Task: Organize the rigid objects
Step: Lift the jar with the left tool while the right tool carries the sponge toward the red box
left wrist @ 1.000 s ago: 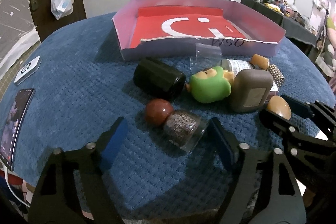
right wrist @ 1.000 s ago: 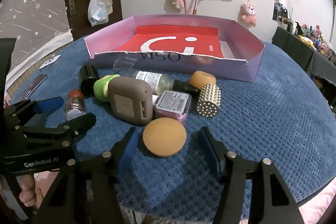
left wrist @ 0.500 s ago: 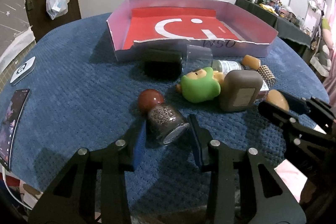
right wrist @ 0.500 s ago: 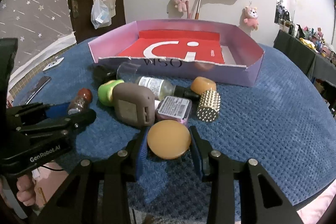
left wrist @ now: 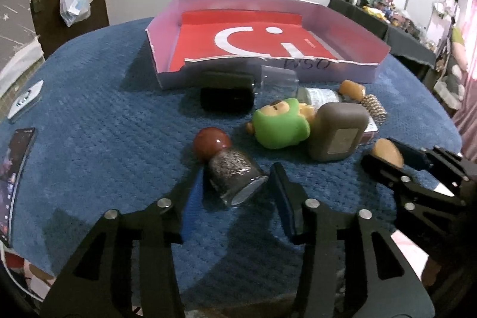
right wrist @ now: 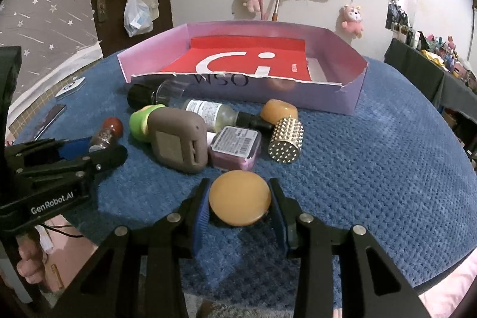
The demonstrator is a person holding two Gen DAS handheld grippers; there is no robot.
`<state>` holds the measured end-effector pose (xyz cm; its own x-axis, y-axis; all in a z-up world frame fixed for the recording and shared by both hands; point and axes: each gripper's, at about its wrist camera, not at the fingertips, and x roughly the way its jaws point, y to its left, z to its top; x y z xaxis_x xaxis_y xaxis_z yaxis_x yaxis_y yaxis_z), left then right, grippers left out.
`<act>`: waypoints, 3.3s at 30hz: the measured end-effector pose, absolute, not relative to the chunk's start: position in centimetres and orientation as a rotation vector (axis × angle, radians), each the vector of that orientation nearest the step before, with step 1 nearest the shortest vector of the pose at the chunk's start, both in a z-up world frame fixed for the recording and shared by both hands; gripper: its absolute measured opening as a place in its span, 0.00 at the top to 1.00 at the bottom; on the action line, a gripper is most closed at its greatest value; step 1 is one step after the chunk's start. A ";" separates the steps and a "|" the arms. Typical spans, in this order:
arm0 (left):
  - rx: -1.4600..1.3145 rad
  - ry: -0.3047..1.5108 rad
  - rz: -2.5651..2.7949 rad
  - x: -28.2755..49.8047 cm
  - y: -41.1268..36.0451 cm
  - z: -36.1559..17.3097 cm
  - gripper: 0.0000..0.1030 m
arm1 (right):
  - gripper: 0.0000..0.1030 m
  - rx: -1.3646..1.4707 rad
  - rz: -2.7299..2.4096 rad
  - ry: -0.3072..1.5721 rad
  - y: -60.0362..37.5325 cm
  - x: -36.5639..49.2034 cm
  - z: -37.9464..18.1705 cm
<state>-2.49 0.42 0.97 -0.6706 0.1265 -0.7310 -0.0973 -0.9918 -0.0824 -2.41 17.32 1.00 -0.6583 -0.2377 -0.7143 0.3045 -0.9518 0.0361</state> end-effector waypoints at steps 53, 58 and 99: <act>-0.826 0.009 2.845 -5.8 1.4 9.6 0.66 | 0.61 0.832 -2.574 -0.016 18.4 -8.8 9.6; -0.805 0.004 2.840 -7.6 1.2 10.5 0.66 | 0.61 0.850 -2.553 -0.035 18.7 -10.8 10.0; -0.996 -0.045 2.777 -19.6 0.4 7.3 0.66 | 0.61 1.076 -2.507 0.015 17.2 -24.0 7.4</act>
<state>-19.62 0.44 7.32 -0.7558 0.1892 -0.6269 -0.1686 -0.9813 -0.0929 -23.97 17.22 7.42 -0.6178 -0.3647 -0.6967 0.3732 -0.9158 0.1485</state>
